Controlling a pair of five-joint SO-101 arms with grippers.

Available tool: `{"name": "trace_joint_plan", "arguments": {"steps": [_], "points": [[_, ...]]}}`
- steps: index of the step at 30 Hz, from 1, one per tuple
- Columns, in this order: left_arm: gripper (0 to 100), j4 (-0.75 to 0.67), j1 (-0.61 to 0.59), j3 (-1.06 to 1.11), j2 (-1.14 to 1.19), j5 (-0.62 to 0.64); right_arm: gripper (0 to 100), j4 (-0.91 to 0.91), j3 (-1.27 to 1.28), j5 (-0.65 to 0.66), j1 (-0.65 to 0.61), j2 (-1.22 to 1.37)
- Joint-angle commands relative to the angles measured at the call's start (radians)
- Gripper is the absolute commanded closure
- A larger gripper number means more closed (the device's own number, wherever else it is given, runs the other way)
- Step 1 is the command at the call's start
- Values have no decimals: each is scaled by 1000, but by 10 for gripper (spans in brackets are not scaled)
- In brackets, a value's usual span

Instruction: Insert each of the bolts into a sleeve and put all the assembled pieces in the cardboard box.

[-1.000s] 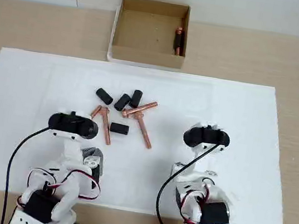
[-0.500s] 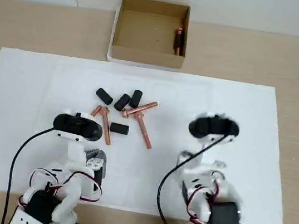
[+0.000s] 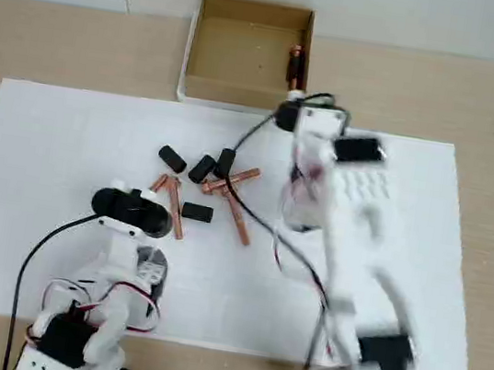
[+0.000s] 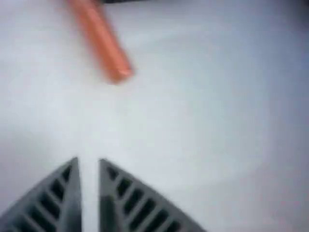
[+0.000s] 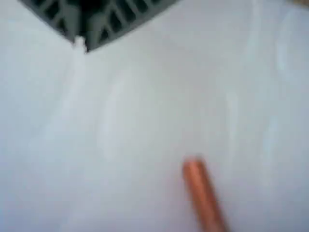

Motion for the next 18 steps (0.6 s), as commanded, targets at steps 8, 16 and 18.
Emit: {"name": "trace_joint_plan", "arguments": {"steps": [8, 16, 18], "points": [[830, 18, -201, -33, -11, -81, 953, -8, -525, -307, -38, 243], [830, 5, -201, -30, -11, -58, 952, -153, -583, -577, -139, 326], [830, 5, -201, -30, -11, -58, 952, -189, -585, -574, -185, 366]]}}
